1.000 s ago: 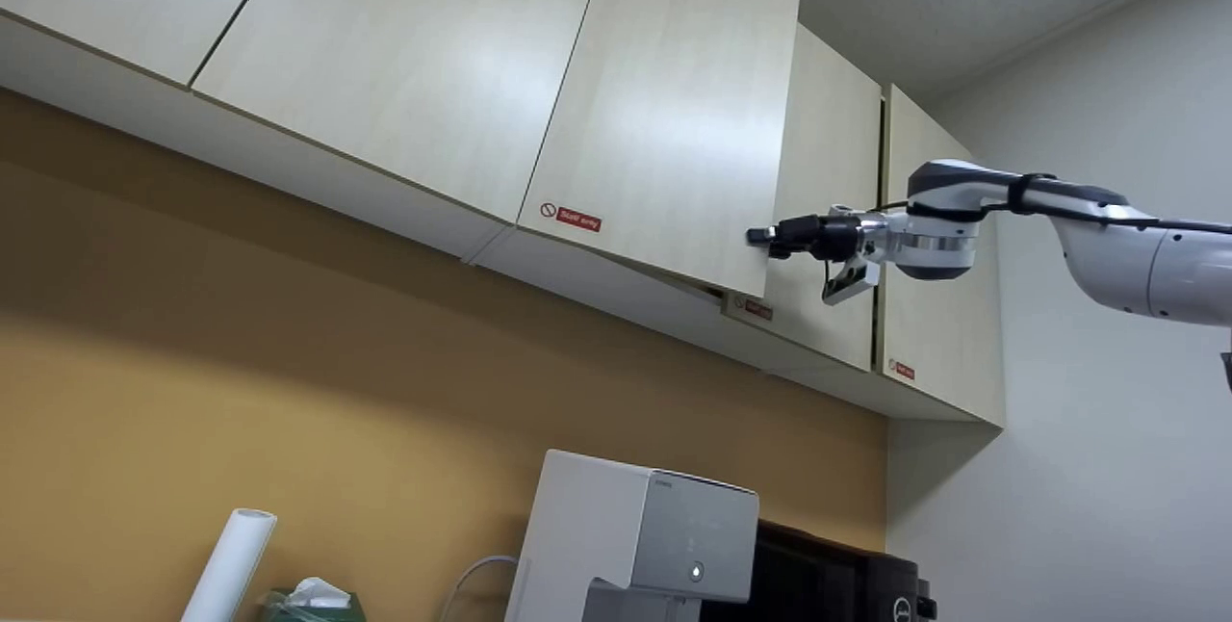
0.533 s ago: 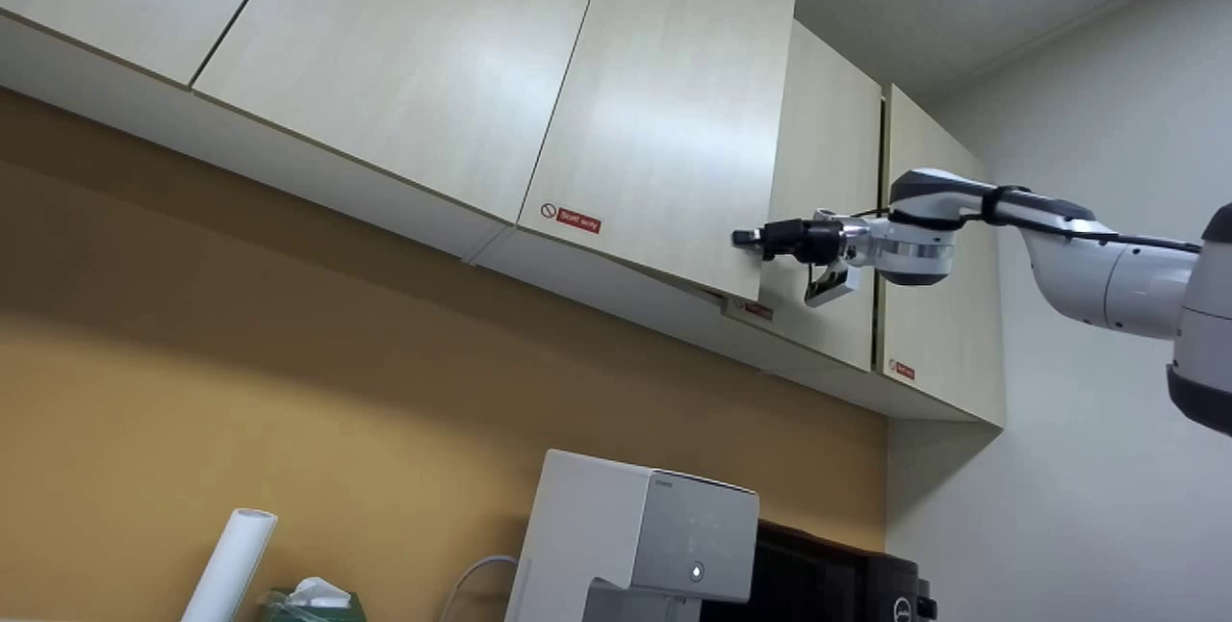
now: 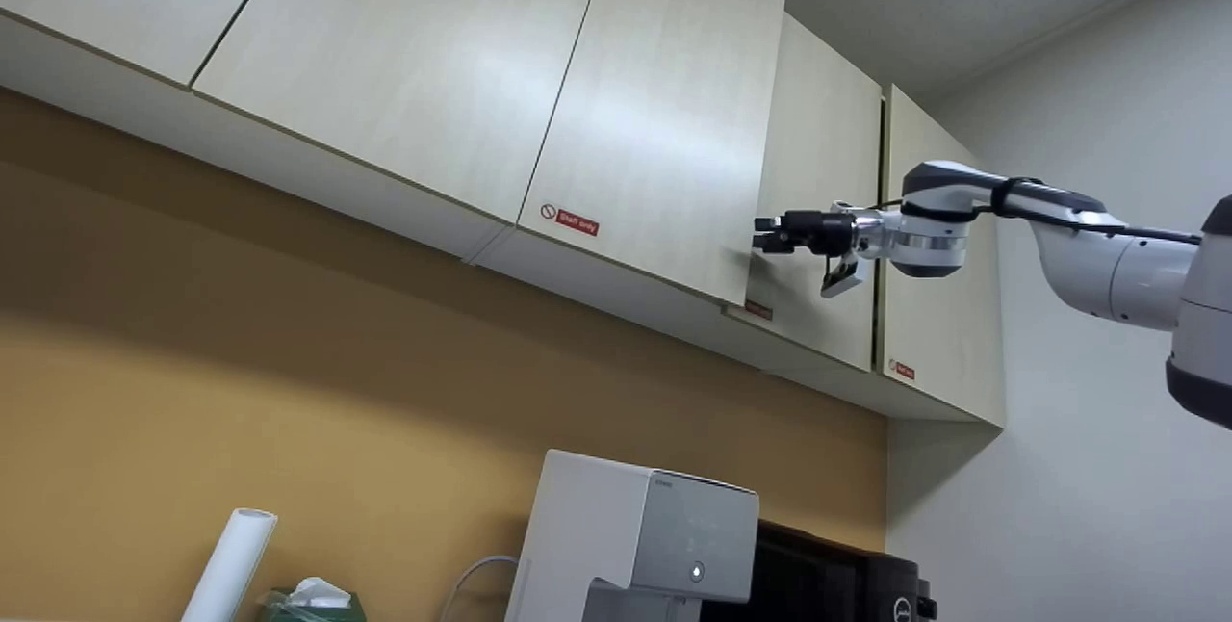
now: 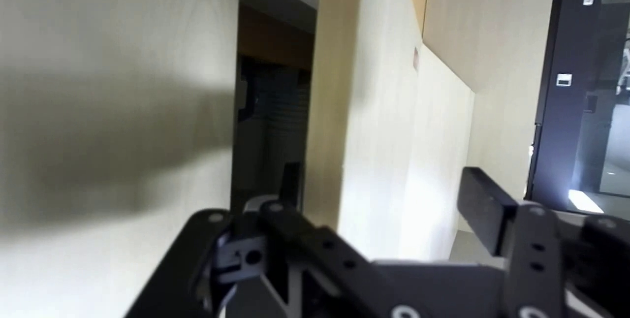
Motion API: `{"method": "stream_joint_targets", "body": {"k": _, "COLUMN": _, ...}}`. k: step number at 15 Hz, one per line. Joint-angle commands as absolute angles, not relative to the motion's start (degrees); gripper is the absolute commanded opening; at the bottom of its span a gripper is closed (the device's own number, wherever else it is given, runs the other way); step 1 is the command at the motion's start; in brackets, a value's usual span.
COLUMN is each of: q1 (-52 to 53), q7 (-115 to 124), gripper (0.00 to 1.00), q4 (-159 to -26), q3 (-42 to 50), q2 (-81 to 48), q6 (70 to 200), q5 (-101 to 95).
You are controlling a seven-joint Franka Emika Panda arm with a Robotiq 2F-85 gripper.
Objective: Close the open upper cabinet door.
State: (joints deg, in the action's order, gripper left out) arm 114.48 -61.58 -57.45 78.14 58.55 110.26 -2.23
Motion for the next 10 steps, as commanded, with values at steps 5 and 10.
{"method": "stream_joint_targets", "body": {"k": 5, "q1": 111.9, "q7": -61.0, "gripper": 1.00, "q4": -56.9, "q3": 78.5, "q2": 54.5, "q6": 117.3, "q5": -3.8}}
{"method": "stream_joint_targets", "body": {"k": 10, "q1": 108.3, "q7": -55.5, "gripper": 1.00, "q4": -60.1, "q3": 80.5, "q2": 51.1, "q6": 124.4, "q5": -4.8}}
